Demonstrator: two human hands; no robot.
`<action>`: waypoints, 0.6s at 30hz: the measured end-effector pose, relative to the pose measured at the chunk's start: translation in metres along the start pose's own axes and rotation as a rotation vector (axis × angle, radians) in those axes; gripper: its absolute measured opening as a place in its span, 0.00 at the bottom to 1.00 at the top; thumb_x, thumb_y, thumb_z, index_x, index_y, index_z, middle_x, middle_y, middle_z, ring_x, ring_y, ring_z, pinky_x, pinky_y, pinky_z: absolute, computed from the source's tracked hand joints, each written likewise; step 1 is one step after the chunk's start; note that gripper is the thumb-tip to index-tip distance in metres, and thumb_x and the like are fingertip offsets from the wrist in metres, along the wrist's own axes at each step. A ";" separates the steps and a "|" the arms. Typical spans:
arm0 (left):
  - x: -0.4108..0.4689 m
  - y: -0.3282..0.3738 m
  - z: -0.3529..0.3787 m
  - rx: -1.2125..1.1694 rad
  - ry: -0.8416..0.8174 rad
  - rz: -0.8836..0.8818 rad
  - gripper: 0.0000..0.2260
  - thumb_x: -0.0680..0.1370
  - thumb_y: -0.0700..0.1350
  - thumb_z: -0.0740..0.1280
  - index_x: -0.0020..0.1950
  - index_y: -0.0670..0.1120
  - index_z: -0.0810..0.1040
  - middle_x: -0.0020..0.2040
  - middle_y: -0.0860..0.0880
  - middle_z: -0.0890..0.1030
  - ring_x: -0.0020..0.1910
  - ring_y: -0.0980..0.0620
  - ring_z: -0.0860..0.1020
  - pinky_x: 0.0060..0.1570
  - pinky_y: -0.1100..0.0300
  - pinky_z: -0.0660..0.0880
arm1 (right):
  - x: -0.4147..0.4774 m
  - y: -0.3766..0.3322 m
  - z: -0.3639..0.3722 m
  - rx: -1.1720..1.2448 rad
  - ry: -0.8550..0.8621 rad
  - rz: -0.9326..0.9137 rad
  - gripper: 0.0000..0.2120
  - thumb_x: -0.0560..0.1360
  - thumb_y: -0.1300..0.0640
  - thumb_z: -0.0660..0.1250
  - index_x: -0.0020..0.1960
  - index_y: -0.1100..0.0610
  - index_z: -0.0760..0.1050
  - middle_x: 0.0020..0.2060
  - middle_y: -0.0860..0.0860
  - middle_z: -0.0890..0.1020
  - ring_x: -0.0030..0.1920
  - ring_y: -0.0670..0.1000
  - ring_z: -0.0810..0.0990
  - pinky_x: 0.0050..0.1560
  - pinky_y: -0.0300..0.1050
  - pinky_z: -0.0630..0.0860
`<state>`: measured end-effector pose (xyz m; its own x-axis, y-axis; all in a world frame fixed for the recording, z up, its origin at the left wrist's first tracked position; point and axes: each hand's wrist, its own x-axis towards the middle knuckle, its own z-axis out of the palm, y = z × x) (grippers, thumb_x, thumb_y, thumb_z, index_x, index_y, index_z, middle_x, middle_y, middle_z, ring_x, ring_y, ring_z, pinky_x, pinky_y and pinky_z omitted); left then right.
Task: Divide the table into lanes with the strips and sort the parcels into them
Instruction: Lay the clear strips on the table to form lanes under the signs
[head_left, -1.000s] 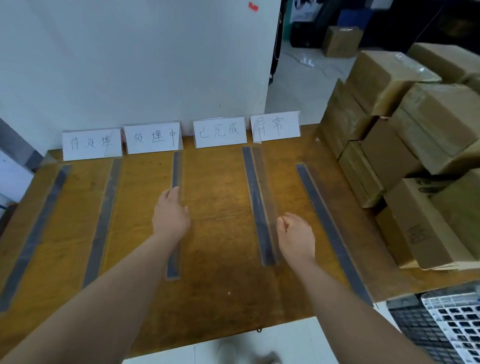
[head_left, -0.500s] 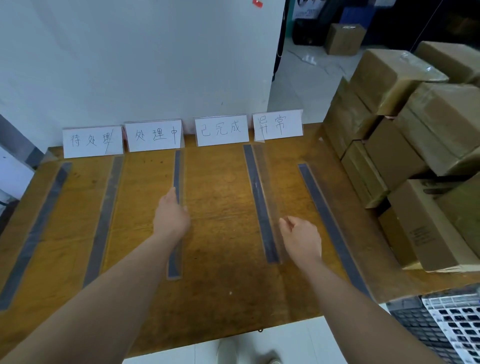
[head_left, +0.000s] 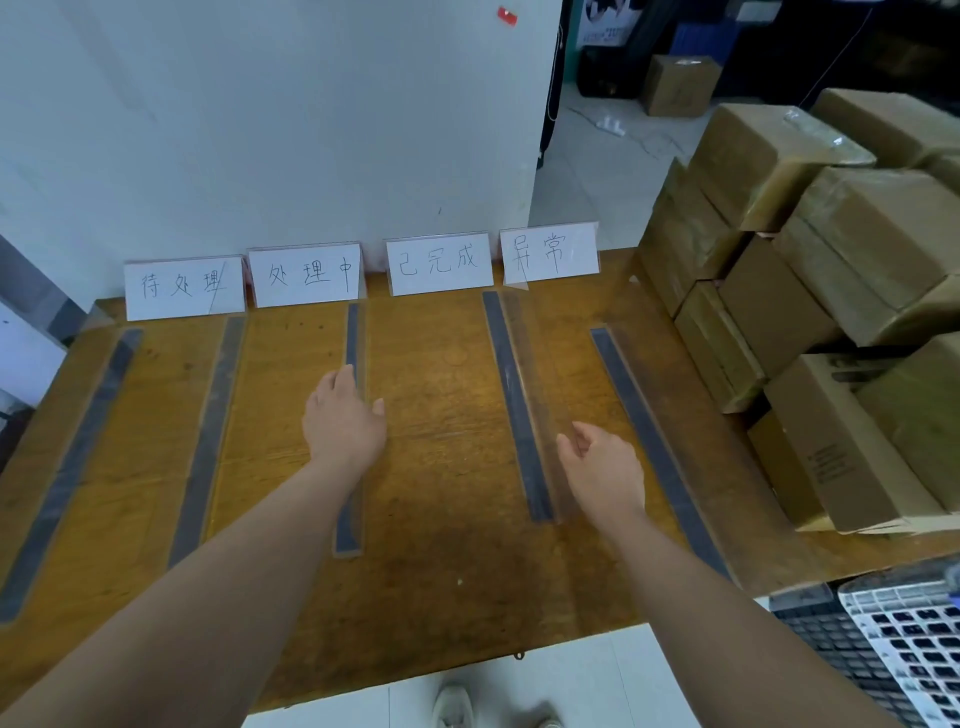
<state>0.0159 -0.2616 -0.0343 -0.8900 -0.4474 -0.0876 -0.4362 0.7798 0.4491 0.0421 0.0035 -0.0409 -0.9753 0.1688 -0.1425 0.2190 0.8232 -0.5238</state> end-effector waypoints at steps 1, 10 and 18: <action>-0.001 0.002 -0.001 0.016 0.024 0.022 0.28 0.81 0.49 0.64 0.78 0.43 0.60 0.77 0.42 0.63 0.76 0.41 0.60 0.75 0.47 0.58 | -0.001 0.000 0.000 0.003 0.002 -0.011 0.20 0.80 0.48 0.60 0.69 0.55 0.73 0.58 0.51 0.82 0.57 0.52 0.80 0.58 0.51 0.77; -0.018 0.055 0.010 -0.259 -0.079 0.197 0.23 0.80 0.50 0.65 0.75 0.47 0.68 0.69 0.48 0.74 0.70 0.47 0.70 0.70 0.50 0.68 | -0.004 0.006 -0.011 0.104 -0.057 -0.094 0.16 0.82 0.56 0.58 0.66 0.57 0.76 0.55 0.50 0.82 0.49 0.46 0.78 0.50 0.38 0.74; -0.034 0.114 0.053 -0.368 -0.492 0.155 0.26 0.79 0.54 0.67 0.73 0.43 0.70 0.65 0.44 0.78 0.61 0.45 0.78 0.64 0.52 0.74 | -0.003 0.020 -0.019 0.275 -0.257 -0.097 0.16 0.82 0.63 0.56 0.67 0.59 0.75 0.61 0.51 0.80 0.63 0.49 0.76 0.65 0.40 0.69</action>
<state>-0.0106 -0.1344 -0.0272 -0.9343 -0.0196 -0.3559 -0.3009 0.5788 0.7579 0.0484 0.0296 -0.0350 -0.9603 -0.0728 -0.2692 0.1600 0.6468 -0.7457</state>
